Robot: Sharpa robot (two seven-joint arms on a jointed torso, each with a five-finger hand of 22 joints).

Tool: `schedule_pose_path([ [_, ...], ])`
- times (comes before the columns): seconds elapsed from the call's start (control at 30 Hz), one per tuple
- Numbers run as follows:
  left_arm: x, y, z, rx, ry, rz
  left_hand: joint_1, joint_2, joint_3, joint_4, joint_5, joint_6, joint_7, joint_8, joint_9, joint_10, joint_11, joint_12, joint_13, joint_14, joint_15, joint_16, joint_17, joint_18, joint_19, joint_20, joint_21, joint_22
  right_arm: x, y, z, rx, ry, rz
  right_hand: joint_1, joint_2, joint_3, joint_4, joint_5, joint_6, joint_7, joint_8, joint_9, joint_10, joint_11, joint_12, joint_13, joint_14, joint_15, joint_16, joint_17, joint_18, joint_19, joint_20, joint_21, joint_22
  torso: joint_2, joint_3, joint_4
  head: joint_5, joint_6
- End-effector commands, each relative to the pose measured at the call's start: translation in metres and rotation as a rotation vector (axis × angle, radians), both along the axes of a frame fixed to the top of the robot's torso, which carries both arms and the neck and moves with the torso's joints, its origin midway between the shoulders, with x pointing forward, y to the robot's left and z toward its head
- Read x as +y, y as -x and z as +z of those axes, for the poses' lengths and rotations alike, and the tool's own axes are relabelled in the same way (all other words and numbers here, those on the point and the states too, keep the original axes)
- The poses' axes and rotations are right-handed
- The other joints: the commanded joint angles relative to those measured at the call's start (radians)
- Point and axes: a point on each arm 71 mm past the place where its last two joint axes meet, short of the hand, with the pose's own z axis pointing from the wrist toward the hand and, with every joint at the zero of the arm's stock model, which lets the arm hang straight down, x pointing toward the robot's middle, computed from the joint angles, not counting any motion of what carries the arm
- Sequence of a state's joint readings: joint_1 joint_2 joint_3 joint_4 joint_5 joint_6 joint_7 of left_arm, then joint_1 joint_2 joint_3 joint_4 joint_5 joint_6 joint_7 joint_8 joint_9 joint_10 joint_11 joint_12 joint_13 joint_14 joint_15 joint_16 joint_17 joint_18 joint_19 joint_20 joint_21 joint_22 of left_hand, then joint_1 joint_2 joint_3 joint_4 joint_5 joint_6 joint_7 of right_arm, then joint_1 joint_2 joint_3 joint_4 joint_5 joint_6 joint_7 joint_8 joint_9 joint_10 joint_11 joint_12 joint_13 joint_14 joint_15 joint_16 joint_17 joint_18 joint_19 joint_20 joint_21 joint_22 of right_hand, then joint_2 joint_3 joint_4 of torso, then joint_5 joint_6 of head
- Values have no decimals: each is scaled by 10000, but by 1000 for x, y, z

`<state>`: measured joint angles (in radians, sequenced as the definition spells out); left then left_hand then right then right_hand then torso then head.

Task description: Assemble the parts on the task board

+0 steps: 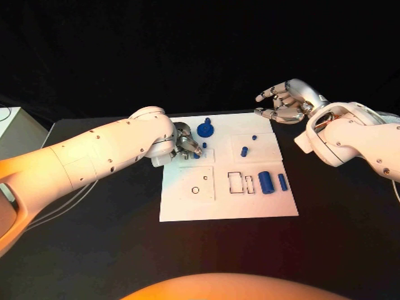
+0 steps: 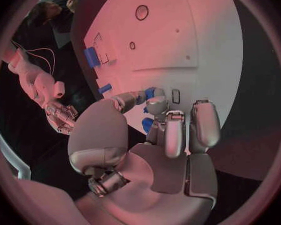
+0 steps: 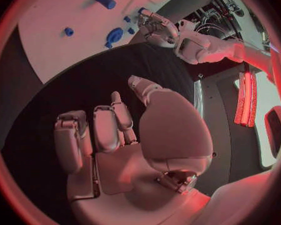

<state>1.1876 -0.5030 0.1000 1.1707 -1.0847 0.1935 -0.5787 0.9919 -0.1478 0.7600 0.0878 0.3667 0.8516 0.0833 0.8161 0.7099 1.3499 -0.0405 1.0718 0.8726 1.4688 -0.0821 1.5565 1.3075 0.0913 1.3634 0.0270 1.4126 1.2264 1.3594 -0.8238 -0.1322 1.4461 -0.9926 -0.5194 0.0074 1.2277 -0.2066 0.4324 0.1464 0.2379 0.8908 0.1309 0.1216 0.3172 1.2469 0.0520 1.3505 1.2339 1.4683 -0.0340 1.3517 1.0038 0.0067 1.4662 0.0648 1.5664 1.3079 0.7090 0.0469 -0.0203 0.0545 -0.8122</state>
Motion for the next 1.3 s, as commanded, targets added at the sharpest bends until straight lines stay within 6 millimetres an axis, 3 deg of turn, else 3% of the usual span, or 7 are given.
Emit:
schedule_pose_path([
  [0.03,-3,2,-3,186,-104,-210,101,218,470,-556,-67,631,-582,-7,-13,51,-11,66,20,969,-69,42,2464,-198,76,-23,16,10,1,0,0,6,83,117,-104,22,17,64,-25,18,71,-61,16,-72,24,-59,-16,2,62,-10,9,-67,1046,44,44,2629,10,2,-4,-23,-3],
  [0.43,-3,0,-4,157,-168,-148,2,203,-630,-81,-217,708,-616,-148,-8,31,-33,53,18,966,-88,37,2456,-200,87,-44,-7,21,2,0,0,-2,83,144,-104,22,17,64,-25,18,71,-61,16,-72,24,-59,-16,2,62,-10,9,-67,1046,44,44,2629,5,5,23,-59,-52],
  [0.6,-3,0,-4,163,-189,-128,-12,83,-1484,300,-364,774,-638,-236,-8,10,-47,52,21,965,-104,34,2453,-203,96,-57,-21,31,3,0,0,-3,84,151,-117,21,16,73,-22,19,71,-67,19,-69,23,-57,-14,-1,62,-14,11,-67,1046,46,44,2629,-7,0,15,-54,-72],
  [0.63,-2,0,-4,163,-191,-124,-5,64,-1700,415,-548,792,-640,-259,-10,7,-51,54,23,963,-103,30,2445,-201,95,-62,-27,27,3,0,0,-3,84,151,-117,21,16,73,-22,19,71,-67,19,-69,23,-57,-14,-1,62,-14,11,-67,1046,46,44,2629,-7,0,15,-54,-72],
  [0.67,-2,0,-4,163,-193,-122,104,106,-1933,556,-1205,808,-648,-303,-17,0,-58,58,28,964,-109,32,2449,-204,104,-66,-28,40,2,0,0,-3,84,152,-117,21,16,73,-22,19,71,-67,19,-69,23,-57,-14,-1,62,-14,11,-67,1046,46,44,2629,-9,-1,13,-55,-73],
  [0.73,-2,0,-4,170,-198,-129,136,62,-2136,699,-1448,823,-643,-336,-21,-8,-52,53,20,964,-107,32,2449,-203,103,-67,-34,40,2,0,0,-2,85,154,-117,21,16,73,-22,19,71,-67,19,-69,23,-57,-14,-1,62,-14,11,-67,1046,46,44,2629,-12,-2,11,-54,-74],
  [1.3,0,2,-4,203,-226,-195,187,-220,-2820,1195,-1570,870,-633,-393,-5,-22,-42,61,15,970,-99,43,2467,-206,116,-62,-38,65,2,0,-1,-4,90,159,-117,21,16,73,-22,19,71,-67,19,-69,23,-57,-14,-1,62,-14,11,-67,1046,46,44,2629,-12,-8,16,-67,-73],
])
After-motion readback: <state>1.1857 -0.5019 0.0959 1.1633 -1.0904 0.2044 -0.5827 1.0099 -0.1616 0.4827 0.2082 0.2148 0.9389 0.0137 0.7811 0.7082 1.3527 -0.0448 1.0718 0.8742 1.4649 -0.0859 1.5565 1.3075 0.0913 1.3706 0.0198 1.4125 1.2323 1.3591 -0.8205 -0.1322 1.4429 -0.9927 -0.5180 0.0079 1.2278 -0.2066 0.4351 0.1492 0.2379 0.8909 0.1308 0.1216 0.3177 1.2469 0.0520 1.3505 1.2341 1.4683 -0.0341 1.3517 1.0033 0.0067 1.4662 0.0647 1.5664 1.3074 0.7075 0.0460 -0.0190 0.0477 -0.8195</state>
